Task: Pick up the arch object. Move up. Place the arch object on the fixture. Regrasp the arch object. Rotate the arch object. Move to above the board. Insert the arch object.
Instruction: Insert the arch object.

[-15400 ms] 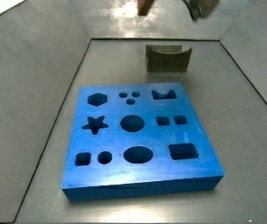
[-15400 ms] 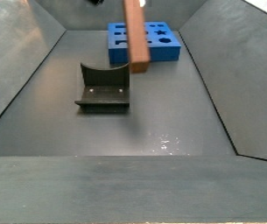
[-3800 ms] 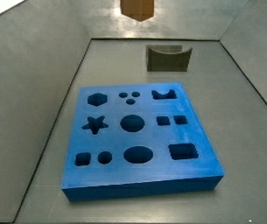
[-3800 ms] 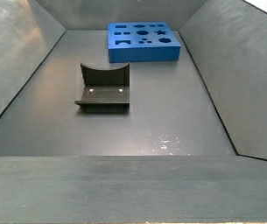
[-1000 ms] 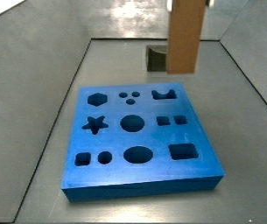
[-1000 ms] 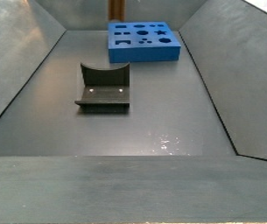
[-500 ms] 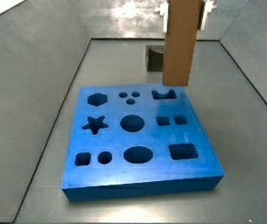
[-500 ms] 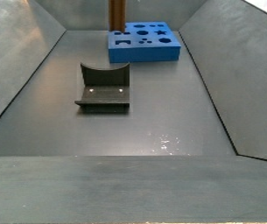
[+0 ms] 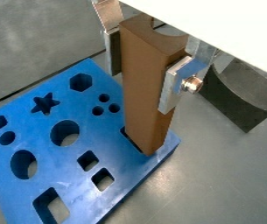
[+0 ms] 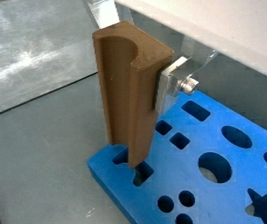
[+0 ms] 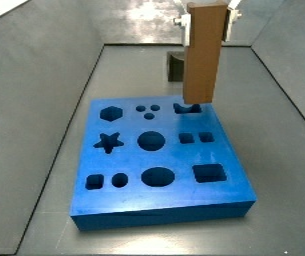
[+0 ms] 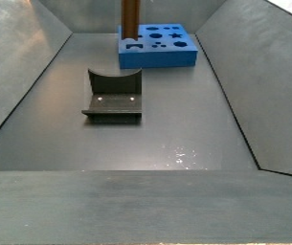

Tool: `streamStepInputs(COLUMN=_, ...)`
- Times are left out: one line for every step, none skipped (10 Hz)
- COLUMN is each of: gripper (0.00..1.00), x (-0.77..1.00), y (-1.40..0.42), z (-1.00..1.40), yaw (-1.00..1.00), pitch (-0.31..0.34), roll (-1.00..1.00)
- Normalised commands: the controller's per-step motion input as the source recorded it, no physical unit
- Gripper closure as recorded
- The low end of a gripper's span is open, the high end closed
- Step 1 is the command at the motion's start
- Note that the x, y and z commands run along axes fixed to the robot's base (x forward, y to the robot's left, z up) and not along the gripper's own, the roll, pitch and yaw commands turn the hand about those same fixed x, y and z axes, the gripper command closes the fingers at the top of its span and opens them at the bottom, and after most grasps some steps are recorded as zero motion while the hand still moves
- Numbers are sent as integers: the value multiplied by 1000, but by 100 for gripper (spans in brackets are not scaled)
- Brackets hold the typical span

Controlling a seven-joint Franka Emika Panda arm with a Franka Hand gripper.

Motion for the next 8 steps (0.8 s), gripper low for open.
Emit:
streamStepInputs(gripper=100, x=-37, y=0, z=-291, yaw=49, pitch=0, roll=0)
streamStepInputs(gripper=100, x=-260, y=0, z=-437, yaw=143, pitch=-23, roll=17)
streamStepInputs(gripper=100, x=-137, y=0, z=-374, yaw=151, pitch=-16, roll=0)
streamStepInputs(gripper=100, x=0, y=0, z=-74, yaw=40, pitch=-41, roll=-20)
streamStepInputs(gripper=100, x=0, y=0, z=0, yaw=0, pitch=-27, roll=0)
streamStepInputs(gripper=100, x=-57, y=0, z=-111, yaw=9, pitch=-27, roll=0)
streamStepInputs(gripper=100, x=-91, y=43, z=-186, yaw=197, pitch=-31, roll=0)
streamStepInputs(gripper=100, x=-163, y=57, z=-226, yaw=291, pitch=-50, roll=20)
